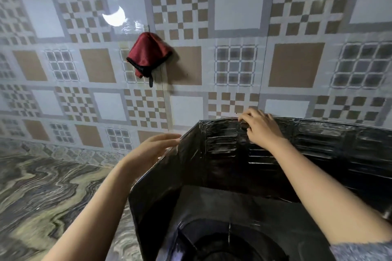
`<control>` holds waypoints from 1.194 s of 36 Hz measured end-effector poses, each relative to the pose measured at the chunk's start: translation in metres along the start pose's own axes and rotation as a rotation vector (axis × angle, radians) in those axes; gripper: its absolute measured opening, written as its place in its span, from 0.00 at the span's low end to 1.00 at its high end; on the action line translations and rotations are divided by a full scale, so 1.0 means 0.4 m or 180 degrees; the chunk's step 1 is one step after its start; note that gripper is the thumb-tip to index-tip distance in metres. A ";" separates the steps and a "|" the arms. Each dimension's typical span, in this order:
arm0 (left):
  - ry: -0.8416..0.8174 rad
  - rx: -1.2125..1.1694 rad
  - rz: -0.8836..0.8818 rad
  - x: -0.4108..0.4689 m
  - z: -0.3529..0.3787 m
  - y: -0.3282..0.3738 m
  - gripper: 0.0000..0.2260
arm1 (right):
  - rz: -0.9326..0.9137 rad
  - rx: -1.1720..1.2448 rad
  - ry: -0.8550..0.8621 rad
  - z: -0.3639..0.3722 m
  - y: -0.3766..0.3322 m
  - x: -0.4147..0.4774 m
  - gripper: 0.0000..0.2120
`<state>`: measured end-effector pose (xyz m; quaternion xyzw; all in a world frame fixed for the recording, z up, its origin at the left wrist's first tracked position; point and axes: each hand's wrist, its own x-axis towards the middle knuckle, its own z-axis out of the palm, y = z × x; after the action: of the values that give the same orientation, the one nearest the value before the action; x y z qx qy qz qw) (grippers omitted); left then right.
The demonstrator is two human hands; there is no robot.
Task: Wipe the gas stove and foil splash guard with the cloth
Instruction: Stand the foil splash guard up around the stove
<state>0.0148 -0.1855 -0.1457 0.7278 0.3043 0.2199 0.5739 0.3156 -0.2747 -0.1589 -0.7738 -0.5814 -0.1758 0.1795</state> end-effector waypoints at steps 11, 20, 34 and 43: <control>0.0421 0.0215 0.0049 -0.019 0.092 0.013 0.18 | -0.0005 -0.0014 0.0264 0.018 0.033 -0.028 0.27; 0.0450 0.0127 -0.0010 -0.022 0.100 0.015 0.18 | 0.0020 -0.0126 0.0403 0.028 0.034 -0.018 0.23; 0.0636 0.0345 0.0222 -0.006 0.073 0.005 0.18 | 0.0031 -0.0263 0.0616 0.056 0.029 0.004 0.18; 0.0510 0.0181 0.0245 -0.005 0.067 0.011 0.16 | -0.0057 -0.0193 0.0654 0.054 0.048 0.004 0.14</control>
<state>0.0321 -0.2063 -0.1481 0.7351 0.3271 0.2906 0.5180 0.3359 -0.2678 -0.1785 -0.7516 -0.5612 -0.2733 0.2131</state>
